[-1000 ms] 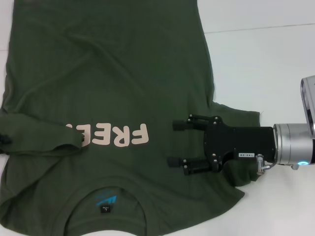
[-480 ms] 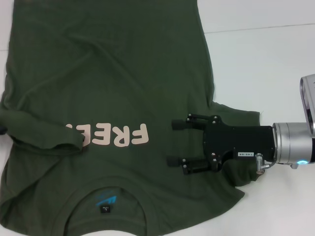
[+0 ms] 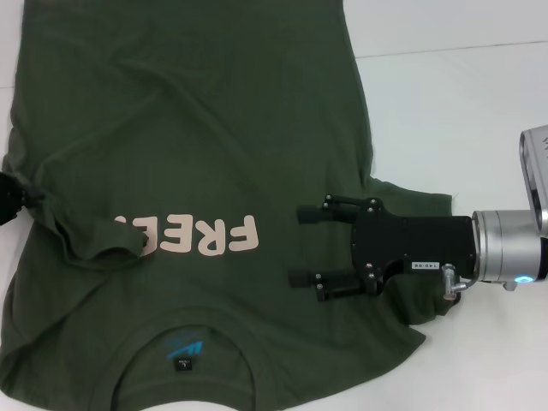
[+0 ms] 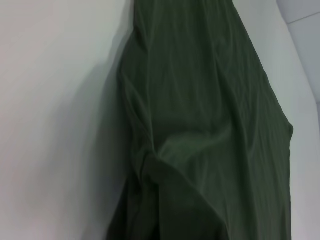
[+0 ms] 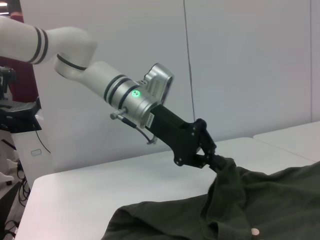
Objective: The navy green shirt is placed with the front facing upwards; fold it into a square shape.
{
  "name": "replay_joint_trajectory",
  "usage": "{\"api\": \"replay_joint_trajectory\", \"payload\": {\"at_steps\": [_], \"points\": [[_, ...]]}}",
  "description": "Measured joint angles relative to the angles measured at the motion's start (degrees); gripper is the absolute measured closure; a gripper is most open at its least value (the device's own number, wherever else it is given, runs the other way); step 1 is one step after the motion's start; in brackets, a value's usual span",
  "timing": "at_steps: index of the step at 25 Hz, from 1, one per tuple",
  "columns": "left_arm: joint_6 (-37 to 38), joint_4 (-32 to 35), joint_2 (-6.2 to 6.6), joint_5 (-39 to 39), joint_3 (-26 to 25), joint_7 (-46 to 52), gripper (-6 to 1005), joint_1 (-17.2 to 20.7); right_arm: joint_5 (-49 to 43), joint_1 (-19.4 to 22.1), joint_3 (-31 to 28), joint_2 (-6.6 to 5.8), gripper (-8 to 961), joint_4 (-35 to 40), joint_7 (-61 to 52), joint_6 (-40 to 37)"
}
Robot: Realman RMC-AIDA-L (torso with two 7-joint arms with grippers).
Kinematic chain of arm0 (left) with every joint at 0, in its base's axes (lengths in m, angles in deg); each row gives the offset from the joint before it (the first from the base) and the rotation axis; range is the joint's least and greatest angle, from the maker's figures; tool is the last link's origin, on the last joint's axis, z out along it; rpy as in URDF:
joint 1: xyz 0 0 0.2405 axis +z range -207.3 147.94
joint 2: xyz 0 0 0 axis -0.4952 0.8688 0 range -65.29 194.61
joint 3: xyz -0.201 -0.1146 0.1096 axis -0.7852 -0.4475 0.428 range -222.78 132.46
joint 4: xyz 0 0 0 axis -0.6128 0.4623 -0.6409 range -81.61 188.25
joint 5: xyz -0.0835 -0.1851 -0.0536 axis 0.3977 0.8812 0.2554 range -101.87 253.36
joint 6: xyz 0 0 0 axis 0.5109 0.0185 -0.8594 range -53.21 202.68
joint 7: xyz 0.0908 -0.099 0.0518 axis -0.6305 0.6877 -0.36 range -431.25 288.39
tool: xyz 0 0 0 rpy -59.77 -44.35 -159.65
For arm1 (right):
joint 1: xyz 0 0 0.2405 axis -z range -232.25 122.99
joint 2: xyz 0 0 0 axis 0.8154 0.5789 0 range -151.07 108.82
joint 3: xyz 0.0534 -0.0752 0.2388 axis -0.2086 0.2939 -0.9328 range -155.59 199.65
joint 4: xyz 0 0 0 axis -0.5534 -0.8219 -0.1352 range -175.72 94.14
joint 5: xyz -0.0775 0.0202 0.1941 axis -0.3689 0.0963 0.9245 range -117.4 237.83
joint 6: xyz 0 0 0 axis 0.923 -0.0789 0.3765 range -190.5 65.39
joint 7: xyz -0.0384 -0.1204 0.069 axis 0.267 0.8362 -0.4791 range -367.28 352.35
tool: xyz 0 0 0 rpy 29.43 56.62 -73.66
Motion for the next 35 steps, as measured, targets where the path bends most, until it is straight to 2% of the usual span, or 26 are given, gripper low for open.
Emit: {"api": "replay_joint_trajectory", "payload": {"at_steps": [6,10,16,22,35], "points": [[-5.1,2.9,-1.08,1.3,0.0,-1.8,964,-1.3,0.0,0.0,0.1,0.09,43,0.0,0.0,0.0],[-7.1,5.7,-1.13,3.7,0.2,-3.7,957,-2.4,0.0,0.0,0.1,0.17,44,-0.1,0.1,0.0],[-9.3,6.1,-1.98,4.4,0.2,-4.1,945,-3.2,-0.1,0.0,0.3,0.13,46,-0.4,0.3,0.6],[-10.5,6.3,-2.83,8.5,0.1,-5.9,934,-3.1,-0.2,0.0,0.4,0.21,47,-0.5,0.4,0.8],[-14.1,9.6,-3.45,12.3,0.1,-8.4,909,-3.8,-0.2,0.2,0.4,0.15,51,-0.6,0.5,0.9]]}}
